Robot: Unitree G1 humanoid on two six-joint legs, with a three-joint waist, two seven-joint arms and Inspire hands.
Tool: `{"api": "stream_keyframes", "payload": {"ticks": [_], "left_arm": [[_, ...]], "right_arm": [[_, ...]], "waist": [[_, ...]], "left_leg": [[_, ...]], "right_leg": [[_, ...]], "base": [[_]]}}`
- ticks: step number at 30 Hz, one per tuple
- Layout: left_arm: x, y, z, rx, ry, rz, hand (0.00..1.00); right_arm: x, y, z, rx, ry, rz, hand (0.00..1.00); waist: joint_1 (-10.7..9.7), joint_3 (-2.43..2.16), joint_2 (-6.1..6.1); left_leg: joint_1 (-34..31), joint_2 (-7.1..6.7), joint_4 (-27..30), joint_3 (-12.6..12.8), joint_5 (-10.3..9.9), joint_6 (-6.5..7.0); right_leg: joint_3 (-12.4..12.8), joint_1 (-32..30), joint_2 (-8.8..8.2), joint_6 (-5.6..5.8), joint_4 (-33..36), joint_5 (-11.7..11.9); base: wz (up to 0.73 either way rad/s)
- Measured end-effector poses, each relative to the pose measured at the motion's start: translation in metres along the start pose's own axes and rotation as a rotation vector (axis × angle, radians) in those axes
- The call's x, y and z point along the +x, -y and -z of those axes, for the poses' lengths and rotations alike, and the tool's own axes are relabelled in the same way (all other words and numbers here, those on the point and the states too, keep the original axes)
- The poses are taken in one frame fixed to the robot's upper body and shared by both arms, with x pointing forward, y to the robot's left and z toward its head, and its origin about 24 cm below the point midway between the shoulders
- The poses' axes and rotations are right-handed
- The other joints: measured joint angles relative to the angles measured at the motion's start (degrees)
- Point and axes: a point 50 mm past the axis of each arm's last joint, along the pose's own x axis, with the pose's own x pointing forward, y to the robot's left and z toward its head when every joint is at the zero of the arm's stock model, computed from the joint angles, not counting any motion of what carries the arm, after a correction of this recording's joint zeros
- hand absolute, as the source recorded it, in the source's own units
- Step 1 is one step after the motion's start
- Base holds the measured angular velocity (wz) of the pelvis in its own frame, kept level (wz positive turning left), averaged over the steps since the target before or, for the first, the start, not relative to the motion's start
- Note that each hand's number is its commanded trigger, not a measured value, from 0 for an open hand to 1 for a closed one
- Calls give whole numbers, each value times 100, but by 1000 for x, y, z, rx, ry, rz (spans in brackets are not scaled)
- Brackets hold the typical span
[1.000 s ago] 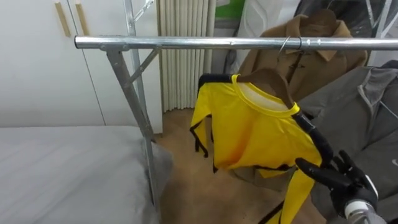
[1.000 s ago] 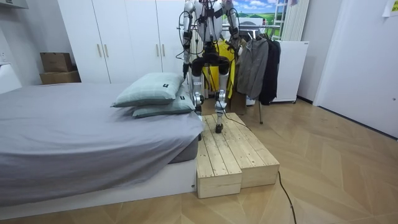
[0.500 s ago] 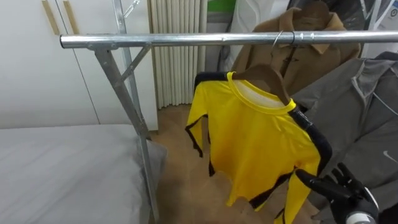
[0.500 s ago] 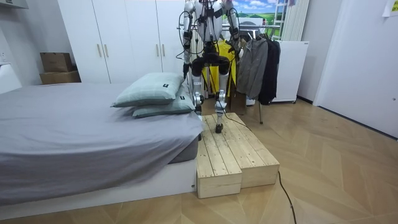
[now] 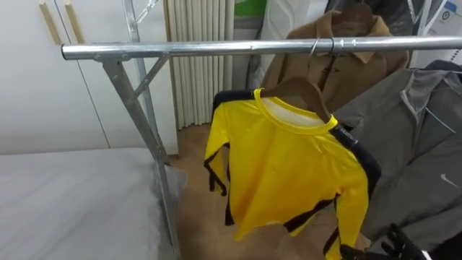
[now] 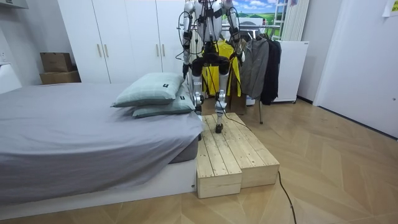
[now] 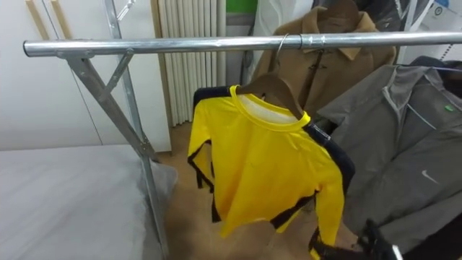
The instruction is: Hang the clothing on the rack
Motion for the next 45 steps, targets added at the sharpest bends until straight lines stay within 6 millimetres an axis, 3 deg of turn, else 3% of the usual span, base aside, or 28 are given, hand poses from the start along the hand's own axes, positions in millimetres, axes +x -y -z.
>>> {"api": "stream_keyframes", "payload": {"ticks": [6,11,16,25,29,45], "left_arm": [[-5,4,17,-24,-50,12,0],[-11,3,32,-117,-107,-19,0],[-12,7,35,-173,-140,-26,0],[-13,7,42,-184,-182,-22,0],[-11,8,42,-184,-206,-6,0],[-11,9,41,-200,-212,-7,0]], "right_arm": [[-23,15,65,16,-235,9,0],[-57,34,119,56,-440,35,0],[-84,43,151,84,-593,66,0],[-85,45,152,103,-621,82,0],[-80,43,147,65,-618,76,0],[-71,39,139,-20,-587,75,0]], "waist": [[-67,-20,27],[-153,-53,118],[-154,-55,172],[-280,-77,244],[-288,-75,248],[-278,-51,238]], "left_leg": [[42,-4,-30,-21,0,0],[144,-5,-123,-30,-2,0],[200,11,-212,2,-44,-1],[178,75,-179,51,-96,-30],[181,86,-170,84,-95,-31],[157,70,-108,107,-93,-30]], "right_leg": [[-14,56,-4,3,-26,-2],[-4,106,8,25,-12,-16],[26,96,47,16,2,-11],[40,78,105,-10,-2,5],[173,57,159,-5,-13,-8],[296,13,164,1,4,-25]], "base": [[2],[0],[-4],[-2],[-6],[-2]]}}
